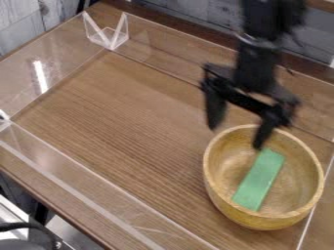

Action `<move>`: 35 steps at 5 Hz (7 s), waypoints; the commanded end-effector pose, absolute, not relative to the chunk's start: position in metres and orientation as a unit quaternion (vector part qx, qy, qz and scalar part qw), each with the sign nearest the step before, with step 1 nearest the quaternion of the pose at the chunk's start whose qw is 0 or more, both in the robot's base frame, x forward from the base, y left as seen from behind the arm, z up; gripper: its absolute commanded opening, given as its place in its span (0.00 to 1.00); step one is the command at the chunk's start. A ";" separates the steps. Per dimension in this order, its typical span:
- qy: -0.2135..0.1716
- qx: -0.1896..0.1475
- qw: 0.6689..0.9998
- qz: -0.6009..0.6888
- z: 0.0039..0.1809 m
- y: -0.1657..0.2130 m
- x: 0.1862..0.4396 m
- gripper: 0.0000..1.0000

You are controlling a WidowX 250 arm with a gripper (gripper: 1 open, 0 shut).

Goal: Remove the green block from inside the brown bowl and put it on the table

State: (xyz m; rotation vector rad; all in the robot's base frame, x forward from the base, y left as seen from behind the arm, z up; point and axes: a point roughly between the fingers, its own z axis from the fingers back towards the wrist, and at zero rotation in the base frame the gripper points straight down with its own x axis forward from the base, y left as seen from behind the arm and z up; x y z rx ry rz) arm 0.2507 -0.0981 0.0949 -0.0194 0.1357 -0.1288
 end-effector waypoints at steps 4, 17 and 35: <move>-0.005 -0.018 0.997 -0.071 0.085 -0.135 0.248 1.00; -0.015 -0.031 0.994 -0.103 0.069 -0.118 0.256 1.00; 0.023 -0.037 0.996 -0.084 0.055 -0.121 0.249 0.00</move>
